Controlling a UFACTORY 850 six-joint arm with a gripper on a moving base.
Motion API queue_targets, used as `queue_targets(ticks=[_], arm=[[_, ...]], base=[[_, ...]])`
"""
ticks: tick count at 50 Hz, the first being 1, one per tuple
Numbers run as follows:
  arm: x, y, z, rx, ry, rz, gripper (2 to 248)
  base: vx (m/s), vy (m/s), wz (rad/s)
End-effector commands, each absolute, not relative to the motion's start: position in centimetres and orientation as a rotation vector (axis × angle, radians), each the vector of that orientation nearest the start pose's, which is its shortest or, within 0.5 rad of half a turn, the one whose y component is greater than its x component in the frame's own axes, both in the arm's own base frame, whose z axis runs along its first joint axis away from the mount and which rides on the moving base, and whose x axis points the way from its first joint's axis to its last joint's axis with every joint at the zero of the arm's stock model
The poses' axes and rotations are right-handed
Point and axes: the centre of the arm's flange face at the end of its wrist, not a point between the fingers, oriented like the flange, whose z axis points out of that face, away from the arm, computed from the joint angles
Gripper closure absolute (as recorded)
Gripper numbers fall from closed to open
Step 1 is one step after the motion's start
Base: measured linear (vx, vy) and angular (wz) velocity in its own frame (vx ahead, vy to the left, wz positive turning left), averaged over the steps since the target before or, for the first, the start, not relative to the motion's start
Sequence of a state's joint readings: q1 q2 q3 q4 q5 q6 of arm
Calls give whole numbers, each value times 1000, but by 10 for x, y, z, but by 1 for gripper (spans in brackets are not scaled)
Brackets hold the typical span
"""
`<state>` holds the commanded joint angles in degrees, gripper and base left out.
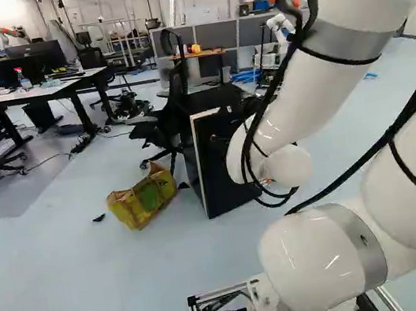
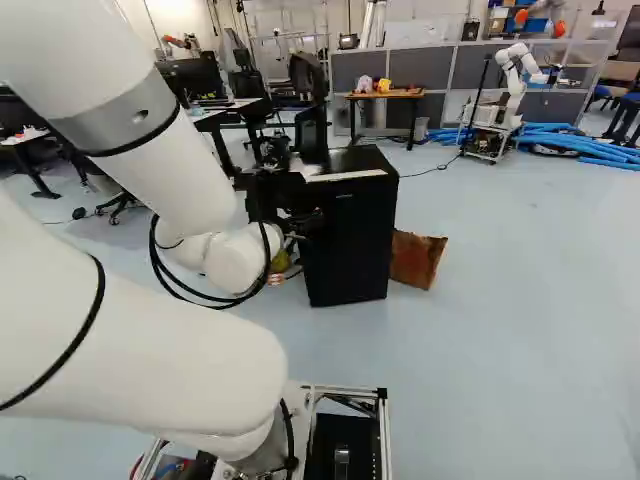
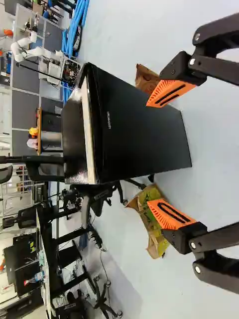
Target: Grab a drink from the fridge
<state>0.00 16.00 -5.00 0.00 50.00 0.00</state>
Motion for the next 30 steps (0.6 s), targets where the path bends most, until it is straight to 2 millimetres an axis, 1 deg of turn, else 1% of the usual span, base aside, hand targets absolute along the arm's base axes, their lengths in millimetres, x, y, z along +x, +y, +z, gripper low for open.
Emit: queue_targets(ticks=[30], arm=[[270,0,366,-2558,0,-1824,3]], base=[[62,-24,129]])
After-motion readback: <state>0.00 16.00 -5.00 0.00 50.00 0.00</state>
